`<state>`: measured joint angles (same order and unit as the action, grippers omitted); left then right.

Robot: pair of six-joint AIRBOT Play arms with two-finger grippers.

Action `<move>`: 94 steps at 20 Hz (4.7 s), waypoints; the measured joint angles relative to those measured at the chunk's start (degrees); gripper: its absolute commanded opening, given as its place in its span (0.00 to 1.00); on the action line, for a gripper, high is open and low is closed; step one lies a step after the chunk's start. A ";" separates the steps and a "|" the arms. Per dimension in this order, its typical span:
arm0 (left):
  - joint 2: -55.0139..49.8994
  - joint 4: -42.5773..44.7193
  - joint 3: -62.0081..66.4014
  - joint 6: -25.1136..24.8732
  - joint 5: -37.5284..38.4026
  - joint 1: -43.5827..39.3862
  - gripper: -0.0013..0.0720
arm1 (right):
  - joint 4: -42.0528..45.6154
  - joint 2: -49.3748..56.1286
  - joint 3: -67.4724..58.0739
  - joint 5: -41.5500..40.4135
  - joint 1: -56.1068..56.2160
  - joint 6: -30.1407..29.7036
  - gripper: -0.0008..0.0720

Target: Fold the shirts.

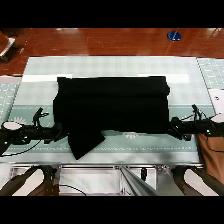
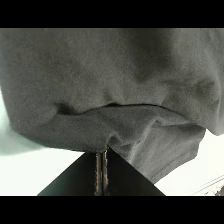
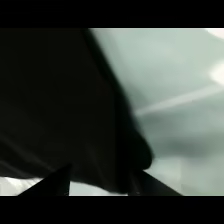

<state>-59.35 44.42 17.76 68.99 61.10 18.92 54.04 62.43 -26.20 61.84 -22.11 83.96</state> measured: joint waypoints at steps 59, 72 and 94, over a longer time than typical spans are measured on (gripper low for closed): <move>-23.69 0.26 47.95 4.42 -20.44 -35.47 0.04 | 3.85 13.51 -48.28 13.73 6.43 -7.63 0.04; -54.99 -4.76 81.61 13.92 -11.61 -68.57 0.04 | 1.03 -21.42 -34.67 13.86 6.49 -3.34 0.04; 3.58 18.12 45.66 10.58 4.85 -21.11 0.04 | -5.75 28.57 -62.51 -1.95 44.24 -0.48 0.36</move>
<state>-55.77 62.54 63.42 79.57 65.95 -2.20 48.29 91.00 -88.71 59.90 22.13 83.48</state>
